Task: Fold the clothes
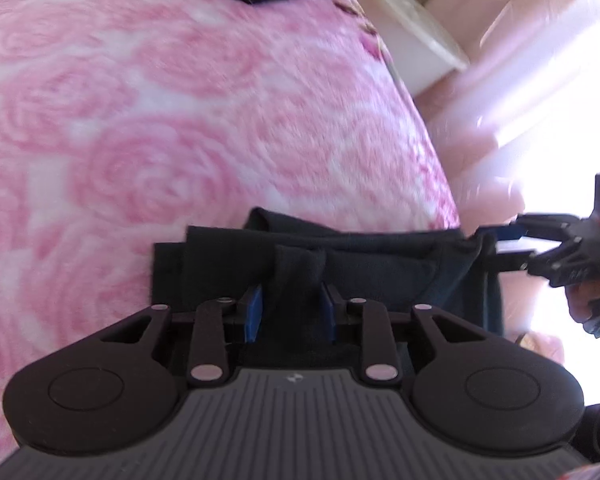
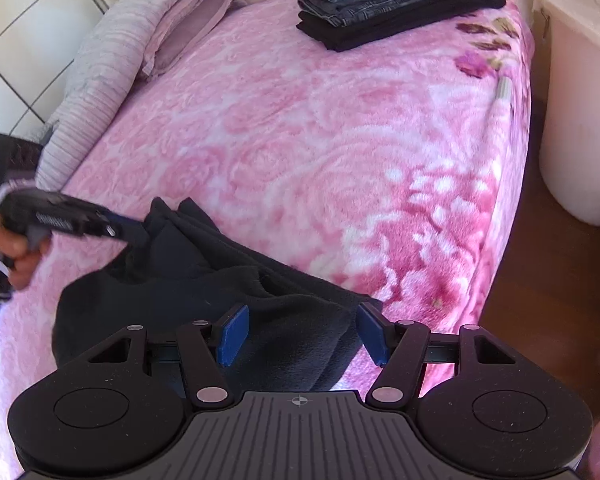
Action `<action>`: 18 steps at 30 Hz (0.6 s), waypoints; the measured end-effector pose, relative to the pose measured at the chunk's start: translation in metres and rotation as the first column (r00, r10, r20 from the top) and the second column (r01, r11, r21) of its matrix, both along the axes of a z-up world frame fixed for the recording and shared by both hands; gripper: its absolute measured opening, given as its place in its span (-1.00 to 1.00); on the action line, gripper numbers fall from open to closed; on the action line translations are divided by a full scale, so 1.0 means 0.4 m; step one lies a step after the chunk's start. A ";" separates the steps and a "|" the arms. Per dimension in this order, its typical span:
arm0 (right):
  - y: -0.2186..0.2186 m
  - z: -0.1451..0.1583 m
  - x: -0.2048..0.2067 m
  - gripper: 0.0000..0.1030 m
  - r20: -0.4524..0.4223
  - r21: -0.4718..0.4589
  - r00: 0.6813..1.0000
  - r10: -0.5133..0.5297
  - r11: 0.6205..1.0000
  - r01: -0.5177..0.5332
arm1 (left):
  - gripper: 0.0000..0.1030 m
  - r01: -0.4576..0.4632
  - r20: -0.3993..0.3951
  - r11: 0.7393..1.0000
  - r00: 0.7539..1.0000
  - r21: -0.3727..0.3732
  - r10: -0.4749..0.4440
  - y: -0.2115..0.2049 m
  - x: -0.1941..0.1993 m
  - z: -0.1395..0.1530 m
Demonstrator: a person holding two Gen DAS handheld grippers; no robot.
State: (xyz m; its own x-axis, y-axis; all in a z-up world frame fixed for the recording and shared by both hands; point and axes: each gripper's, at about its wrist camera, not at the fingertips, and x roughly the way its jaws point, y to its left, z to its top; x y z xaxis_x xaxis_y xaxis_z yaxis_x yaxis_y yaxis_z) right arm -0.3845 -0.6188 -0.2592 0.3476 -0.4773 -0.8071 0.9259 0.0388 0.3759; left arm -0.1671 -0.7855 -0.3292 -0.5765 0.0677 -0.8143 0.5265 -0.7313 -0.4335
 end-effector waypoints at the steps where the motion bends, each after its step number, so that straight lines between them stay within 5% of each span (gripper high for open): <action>1: 0.000 -0.001 -0.001 0.22 0.001 0.007 1.000 -0.004 1.000 0.004 | -0.91 0.002 -0.006 1.000 1.000 -0.005 -0.002 0.003 -0.006 0.001; 6: 0.003 0.017 -0.031 0.21 0.037 0.003 0.997 -0.063 0.998 0.063 | -0.92 -0.111 -0.078 0.986 0.992 -0.124 0.102 0.002 0.033 0.069; 9: -0.006 0.003 -0.045 0.13 0.062 0.023 0.994 -0.092 0.996 0.091 | -0.93 -0.072 -0.005 0.991 0.997 -0.114 0.072 0.011 0.018 0.024; 11: -0.013 0.000 -0.039 -0.06 0.059 0.020 0.996 -0.069 0.997 0.068 | -0.93 -0.084 -0.008 0.990 0.996 -0.109 0.084 0.009 0.016 0.013; 16: -0.015 -0.009 -0.029 -0.07 0.069 0.027 0.997 -0.031 0.999 0.029 | -0.92 -0.103 -0.014 0.989 0.995 -0.105 0.103 0.004 0.018 0.004; 18: -0.015 -0.024 -0.040 -0.66 0.073 0.057 0.996 -0.050 0.997 0.045 | -0.92 -0.101 -0.013 0.990 0.995 -0.100 0.100 0.003 0.017 -0.001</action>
State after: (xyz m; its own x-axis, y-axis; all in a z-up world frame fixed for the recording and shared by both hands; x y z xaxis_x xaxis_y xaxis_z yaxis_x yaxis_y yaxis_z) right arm -0.4003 -0.6247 -0.2687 0.3858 -0.4501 -0.8053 0.8955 -0.0272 0.4443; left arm -0.1603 -0.7842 -0.3296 -0.5823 -0.0731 -0.8097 0.5967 -0.7149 -0.3645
